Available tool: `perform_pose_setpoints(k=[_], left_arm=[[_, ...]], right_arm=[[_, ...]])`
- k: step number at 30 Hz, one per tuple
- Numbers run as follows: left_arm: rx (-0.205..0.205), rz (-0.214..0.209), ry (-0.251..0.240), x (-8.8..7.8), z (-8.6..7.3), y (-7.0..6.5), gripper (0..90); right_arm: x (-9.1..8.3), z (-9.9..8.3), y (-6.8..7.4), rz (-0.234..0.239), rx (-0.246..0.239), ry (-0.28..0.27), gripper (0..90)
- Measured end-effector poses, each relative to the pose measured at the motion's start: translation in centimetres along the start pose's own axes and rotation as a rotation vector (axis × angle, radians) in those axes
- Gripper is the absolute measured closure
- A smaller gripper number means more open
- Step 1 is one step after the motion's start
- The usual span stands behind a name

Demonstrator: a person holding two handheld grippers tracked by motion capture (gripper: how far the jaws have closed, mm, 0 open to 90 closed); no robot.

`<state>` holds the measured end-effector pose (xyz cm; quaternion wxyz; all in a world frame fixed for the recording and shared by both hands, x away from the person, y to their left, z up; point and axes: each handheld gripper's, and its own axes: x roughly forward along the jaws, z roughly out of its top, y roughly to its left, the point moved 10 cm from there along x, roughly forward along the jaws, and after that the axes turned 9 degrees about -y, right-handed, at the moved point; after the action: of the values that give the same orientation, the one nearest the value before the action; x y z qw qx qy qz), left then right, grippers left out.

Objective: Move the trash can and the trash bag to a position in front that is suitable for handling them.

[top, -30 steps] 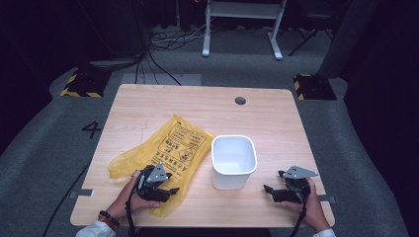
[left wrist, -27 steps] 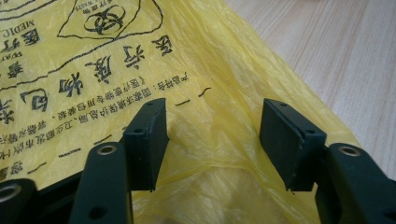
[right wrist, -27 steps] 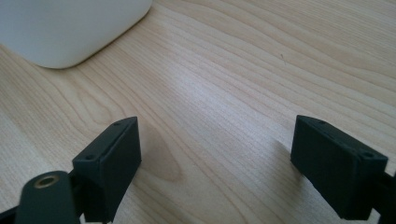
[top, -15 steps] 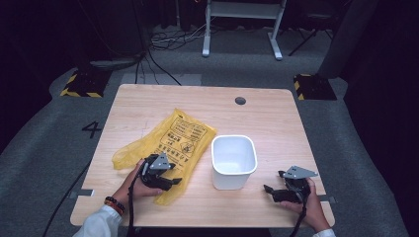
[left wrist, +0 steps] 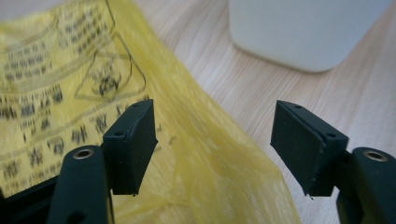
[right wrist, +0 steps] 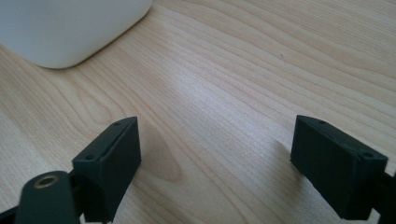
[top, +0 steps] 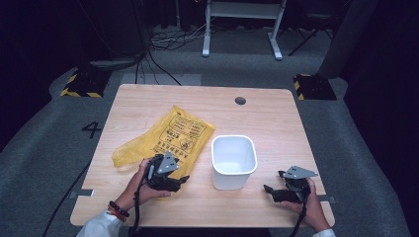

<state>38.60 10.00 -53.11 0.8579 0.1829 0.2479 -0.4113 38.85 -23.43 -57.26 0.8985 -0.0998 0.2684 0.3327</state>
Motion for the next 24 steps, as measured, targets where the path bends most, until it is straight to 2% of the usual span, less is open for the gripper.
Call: perform_pose_setpoints(k=[1,3,5,6,9,11,14,15,17,18,20,22,23,24], left_arm=[[0.000,0.000,0.000,0.0,0.0,0.0,35.2],[-0.002,-0.015,0.030,0.5,-0.5,-1.0,36.0],[-0.005,-0.013,0.065,1.0,-1.1,-1.6,44.3],[-0.013,-0.012,0.073,1.2,-1.3,-1.6,44.3],[-0.053,0.014,0.094,1.6,-2.2,-0.9,52.9],[-0.057,0.038,0.106,1.6,-2.7,-0.3,59.7],[-0.017,0.047,0.118,1.1,-3.4,0.7,73.4],[-0.017,0.047,0.118,1.1,-3.4,0.7,75.0],[-0.027,0.015,0.115,0.9,-3.7,1.1,76.7],[-0.004,0.030,0.127,0.5,-4.0,1.9,79.5],[-0.012,0.029,0.132,0.4,-4.2,2.3,79.7],[-0.034,0.023,0.125,0.1,-4.5,2.9,72.3],[-0.034,0.009,0.114,-0.1,-4.5,2.9,72.3],[-0.035,0.024,0.108,-0.3,-4.5,3.1,64.9]], right_arm=[[0.0,0.0,0.0,0.000,0.000,0.000,16.2],[0.0,0.0,0.0,-0.001,0.000,0.000,16.2],[0.0,0.0,0.0,-0.001,0.000,0.000,16.2],[0.0,0.0,0.0,-0.001,0.000,0.000,16.2],[0.0,0.0,0.0,-0.001,0.002,0.000,16.2],[0.0,0.0,0.0,-0.003,0.002,0.000,16.2],[0.0,0.0,0.0,-0.003,0.002,-0.001,16.2],[0.0,0.0,0.0,-0.003,0.001,-0.001,16.2],[0.0,0.0,0.0,-0.002,0.001,0.000,16.2],[0.0,0.0,0.0,-0.003,0.002,-0.001,16.2],[0.0,0.0,0.0,-0.003,0.002,0.000,16.2],[0.0,0.0,0.0,-0.003,0.001,-0.001,16.2],[0.0,0.0,0.0,-0.003,0.001,-0.001,16.2],[0.0,0.0,0.0,-0.002,0.001,0.000,16.2]])
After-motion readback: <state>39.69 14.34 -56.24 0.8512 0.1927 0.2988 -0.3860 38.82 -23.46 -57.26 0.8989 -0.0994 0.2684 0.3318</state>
